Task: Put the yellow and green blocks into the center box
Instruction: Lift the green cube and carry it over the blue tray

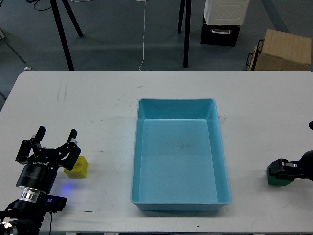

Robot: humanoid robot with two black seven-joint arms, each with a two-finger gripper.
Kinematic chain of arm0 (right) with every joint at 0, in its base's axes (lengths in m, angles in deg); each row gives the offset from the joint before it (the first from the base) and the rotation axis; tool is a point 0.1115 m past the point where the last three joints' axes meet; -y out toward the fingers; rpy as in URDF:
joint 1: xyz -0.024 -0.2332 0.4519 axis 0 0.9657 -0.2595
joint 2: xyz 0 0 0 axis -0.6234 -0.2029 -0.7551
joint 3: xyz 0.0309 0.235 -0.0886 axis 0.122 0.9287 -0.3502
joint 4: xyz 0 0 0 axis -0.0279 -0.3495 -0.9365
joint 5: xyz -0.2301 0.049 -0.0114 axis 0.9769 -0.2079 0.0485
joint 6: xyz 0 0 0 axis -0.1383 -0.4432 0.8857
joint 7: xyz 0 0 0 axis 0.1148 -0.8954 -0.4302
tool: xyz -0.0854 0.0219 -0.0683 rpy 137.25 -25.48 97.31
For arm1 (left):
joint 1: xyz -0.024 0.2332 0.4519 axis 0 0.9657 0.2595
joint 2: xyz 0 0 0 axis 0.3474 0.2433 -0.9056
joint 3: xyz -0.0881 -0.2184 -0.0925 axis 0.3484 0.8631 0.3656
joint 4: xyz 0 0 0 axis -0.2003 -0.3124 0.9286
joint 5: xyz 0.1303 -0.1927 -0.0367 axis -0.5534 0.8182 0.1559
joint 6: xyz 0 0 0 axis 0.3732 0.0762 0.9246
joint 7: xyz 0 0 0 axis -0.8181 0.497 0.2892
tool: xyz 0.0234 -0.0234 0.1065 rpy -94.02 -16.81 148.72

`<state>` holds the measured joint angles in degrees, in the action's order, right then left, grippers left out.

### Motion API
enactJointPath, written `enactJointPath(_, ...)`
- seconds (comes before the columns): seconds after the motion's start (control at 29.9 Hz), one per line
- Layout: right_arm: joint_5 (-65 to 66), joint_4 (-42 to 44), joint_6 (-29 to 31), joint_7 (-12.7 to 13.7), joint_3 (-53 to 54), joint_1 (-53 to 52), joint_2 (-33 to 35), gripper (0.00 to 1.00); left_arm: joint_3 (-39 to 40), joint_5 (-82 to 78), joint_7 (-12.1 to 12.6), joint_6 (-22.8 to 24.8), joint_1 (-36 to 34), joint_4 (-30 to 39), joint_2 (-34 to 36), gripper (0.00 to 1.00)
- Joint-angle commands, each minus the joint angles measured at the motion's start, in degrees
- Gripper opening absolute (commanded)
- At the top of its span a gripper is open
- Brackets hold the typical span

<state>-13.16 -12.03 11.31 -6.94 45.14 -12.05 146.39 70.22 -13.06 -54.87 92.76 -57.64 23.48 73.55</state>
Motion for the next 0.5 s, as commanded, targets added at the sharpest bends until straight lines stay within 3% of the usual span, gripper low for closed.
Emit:
enactJointPath(0.0,-13.5,0.6,-0.3,-0.1,-0.2,-5.4,-3.3,0.00,0.0,-0.1,0.1,0.0,0.0,0.0,0.0,1.00)
enactJointPath(0.47,-16.2,12.9,-2.4,0.2,-12.6,-9.9,-32.2,0.03,0.0,-0.1,0.0,0.0,0.3,0.0,0.2,1.00)
